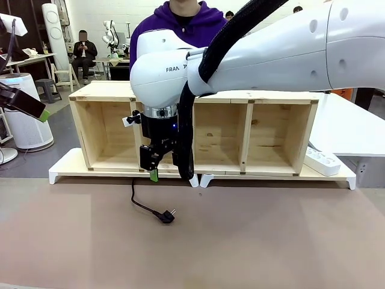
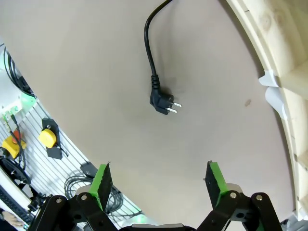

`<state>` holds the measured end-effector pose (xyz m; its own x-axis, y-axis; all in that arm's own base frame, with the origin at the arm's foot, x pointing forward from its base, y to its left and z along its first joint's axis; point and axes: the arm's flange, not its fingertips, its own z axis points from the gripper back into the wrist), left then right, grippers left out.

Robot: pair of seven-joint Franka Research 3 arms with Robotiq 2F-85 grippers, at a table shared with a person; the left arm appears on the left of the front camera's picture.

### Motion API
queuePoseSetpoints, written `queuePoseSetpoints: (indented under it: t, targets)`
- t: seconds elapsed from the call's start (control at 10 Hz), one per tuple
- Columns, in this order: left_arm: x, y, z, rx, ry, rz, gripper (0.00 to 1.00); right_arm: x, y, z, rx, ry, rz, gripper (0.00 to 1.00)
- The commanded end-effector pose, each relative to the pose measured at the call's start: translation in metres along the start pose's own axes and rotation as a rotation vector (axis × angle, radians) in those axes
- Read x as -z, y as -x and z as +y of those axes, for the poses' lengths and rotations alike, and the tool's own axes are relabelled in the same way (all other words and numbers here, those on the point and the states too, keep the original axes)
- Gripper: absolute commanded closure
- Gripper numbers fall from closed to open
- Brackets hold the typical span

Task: Perform cable management.
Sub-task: When the cord part of the Power Cable appears at the lower middle area of the table and stops, grasp the cord part of the Power Cable.

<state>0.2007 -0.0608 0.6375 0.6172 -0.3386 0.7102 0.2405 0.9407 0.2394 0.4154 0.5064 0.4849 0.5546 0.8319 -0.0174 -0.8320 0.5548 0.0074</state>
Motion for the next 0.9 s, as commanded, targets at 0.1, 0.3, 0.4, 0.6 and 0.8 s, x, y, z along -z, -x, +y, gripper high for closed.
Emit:
queuePoseSetpoints:
  t: [0.1, 0.3, 0.4, 0.6, 0.8]
  targets:
    - [0.001, -0.002, 0.002, 0.016, -0.003, -0.013, 0.0, 0.046, -0.012, -0.027, 0.004, -0.047, 0.052, 0.0]
    - [0.001, -0.002, 0.002, 0.016, -0.003, -0.013, 0.0, 0.081, -0.025, -0.041, -0.01, -0.106, 0.097, 0.0]
    - [0.001, -0.002, 0.002, 0.016, -0.003, -0.013, 0.0, 0.092, -0.028, -0.043, -0.03, -0.131, 0.106, 0.0]
    - [0.001, -0.002, 0.002, 0.016, -0.003, -0.013, 0.0, 0.119, -0.034, -0.041, -0.06, -0.157, 0.097, 0.0]
    - [0.001, -0.002, 0.002, 0.016, -0.003, -0.013, 0.0, 0.145, -0.038, -0.042, -0.104, -0.171, 0.034, 0.0]
